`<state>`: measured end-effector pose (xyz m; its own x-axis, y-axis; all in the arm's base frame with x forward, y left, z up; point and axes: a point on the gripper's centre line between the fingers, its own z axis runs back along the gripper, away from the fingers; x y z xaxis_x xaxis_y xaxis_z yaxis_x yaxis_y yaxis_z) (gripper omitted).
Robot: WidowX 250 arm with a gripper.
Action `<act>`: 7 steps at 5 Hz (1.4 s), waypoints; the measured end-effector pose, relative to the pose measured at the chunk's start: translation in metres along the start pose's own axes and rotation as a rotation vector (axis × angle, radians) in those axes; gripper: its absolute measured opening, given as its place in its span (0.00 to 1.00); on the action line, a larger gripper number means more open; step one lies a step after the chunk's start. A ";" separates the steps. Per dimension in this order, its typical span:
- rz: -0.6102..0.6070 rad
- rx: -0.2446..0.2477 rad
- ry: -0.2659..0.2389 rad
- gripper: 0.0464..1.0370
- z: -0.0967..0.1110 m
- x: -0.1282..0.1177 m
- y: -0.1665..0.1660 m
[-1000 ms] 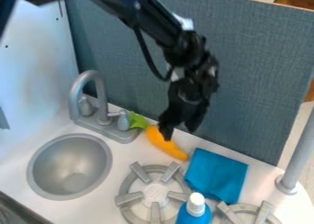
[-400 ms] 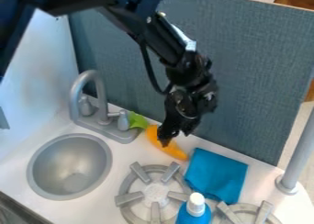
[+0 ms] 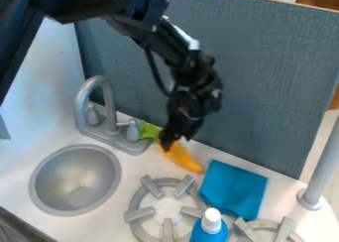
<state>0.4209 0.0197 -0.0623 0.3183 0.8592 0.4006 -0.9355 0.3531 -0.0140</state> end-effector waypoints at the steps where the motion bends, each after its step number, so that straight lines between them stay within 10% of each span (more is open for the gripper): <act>1: 0.023 0.022 0.004 0.97 -0.003 0.018 0.004; 7: 0.049 0.053 0.165 0.97 -0.031 0.013 0.011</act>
<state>0.4196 0.0456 -0.0856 0.2888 0.9256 0.2446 -0.9559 0.2929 0.0204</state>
